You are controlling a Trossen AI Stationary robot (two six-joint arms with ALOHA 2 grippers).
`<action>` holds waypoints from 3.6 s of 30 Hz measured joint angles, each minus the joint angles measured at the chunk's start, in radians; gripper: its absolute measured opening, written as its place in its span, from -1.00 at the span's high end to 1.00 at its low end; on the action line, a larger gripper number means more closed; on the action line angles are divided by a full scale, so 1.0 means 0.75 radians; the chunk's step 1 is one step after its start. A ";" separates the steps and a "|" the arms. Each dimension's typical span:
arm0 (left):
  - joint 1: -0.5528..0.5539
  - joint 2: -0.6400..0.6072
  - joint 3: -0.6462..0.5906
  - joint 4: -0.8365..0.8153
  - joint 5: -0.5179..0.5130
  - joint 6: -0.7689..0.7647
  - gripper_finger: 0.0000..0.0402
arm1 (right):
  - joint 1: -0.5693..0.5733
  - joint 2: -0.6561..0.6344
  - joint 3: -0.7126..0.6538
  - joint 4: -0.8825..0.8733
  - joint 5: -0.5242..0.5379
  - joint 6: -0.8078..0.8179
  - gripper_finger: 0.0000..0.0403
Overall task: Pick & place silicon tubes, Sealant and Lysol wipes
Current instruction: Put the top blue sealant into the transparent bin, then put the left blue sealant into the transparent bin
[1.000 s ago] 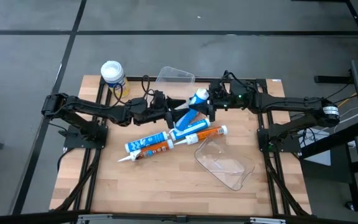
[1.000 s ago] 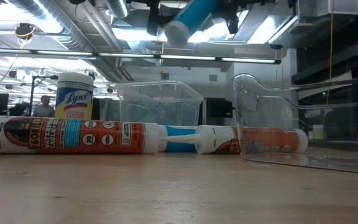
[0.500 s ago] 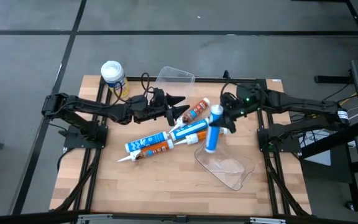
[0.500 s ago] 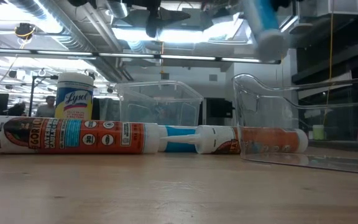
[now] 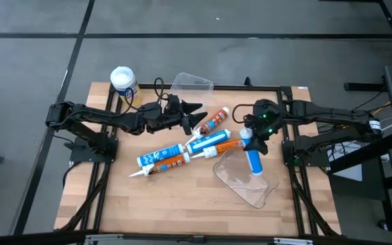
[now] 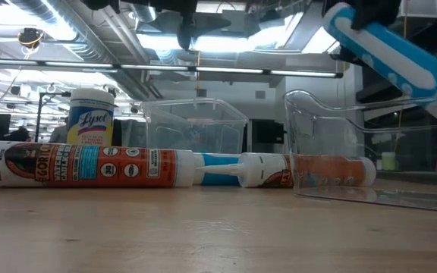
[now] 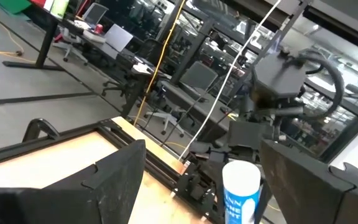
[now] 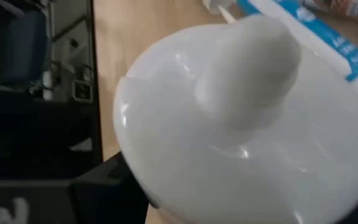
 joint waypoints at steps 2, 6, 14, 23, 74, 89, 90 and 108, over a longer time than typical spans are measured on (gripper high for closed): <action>0.000 0.000 0.000 0.000 0.009 -0.003 -0.53 | 0.001 0.004 0.000 -0.024 0.016 -0.008 -0.08; -0.001 0.000 0.000 -0.001 0.014 -0.008 -0.53 | 0.013 0.026 0.000 -0.041 0.024 -0.015 -0.08; -0.001 0.000 0.000 -0.010 0.014 -0.037 -0.53 | 0.105 0.099 0.001 -0.090 0.024 -0.031 -0.08; -0.001 0.001 0.000 -0.050 0.014 -0.037 -0.53 | 0.193 0.210 0.001 -0.107 0.069 0.008 -0.08; -0.001 0.002 -0.001 -0.160 0.013 -0.075 -0.53 | 0.231 0.622 -0.003 -0.089 0.376 0.099 -0.17; -0.001 0.002 -0.001 -0.161 0.009 -0.073 -0.53 | 0.231 0.621 -0.003 -0.093 0.370 0.100 -0.40; -0.001 0.002 -0.001 -0.161 0.009 -0.073 -0.53 | 0.231 0.621 -0.003 -0.093 0.369 0.100 -0.41; -0.001 0.002 -0.001 -0.192 0.008 -0.072 -0.53 | 0.231 0.390 -0.002 -0.081 0.370 0.134 -0.43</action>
